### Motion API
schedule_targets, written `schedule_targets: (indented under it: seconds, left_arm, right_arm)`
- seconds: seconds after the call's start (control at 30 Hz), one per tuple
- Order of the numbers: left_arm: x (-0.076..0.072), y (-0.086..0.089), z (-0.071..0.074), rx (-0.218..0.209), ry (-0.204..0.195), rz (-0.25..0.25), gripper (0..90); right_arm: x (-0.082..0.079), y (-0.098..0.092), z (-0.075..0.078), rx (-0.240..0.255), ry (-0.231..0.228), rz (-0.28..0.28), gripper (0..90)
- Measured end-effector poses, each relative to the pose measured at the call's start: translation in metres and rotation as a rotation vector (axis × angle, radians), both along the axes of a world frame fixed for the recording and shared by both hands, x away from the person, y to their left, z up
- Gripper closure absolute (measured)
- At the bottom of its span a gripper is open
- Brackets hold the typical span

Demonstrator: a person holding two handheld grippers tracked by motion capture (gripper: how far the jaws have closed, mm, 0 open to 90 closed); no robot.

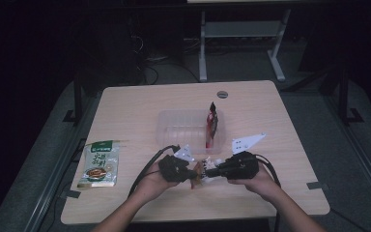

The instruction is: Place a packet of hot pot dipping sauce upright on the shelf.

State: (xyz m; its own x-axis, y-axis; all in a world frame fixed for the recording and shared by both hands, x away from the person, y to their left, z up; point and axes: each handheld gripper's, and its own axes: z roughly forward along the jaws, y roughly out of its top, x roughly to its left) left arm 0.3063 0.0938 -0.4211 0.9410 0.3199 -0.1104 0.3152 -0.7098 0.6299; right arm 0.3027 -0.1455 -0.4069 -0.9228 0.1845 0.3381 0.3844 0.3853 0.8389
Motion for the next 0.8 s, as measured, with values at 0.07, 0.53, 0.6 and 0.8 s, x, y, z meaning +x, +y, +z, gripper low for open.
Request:
schedule_targets:
  seconds: [0.07,0.53,0.6,0.8]
  left_arm:
    - [-0.002,-0.003,0.0,-0.01,0.0,-0.003,89.9]
    - [-0.001,0.004,0.002,-0.023,0.008,-0.002,89.9]
    - [0.0,0.011,0.004,-0.012,-0.002,0.004,89.8]
    - [-0.001,0.036,0.008,-0.008,0.018,0.038,82.8]
  right_arm:
    - [-0.001,0.001,0.002,0.009,-0.006,0.009,89.5]
    - [-0.001,0.0,0.004,0.036,-0.012,0.008,89.4]
    - [-0.001,-0.001,0.006,0.036,-0.011,0.005,89.4]
    - [-0.001,-0.003,0.014,0.037,-0.032,-0.002,89.4]
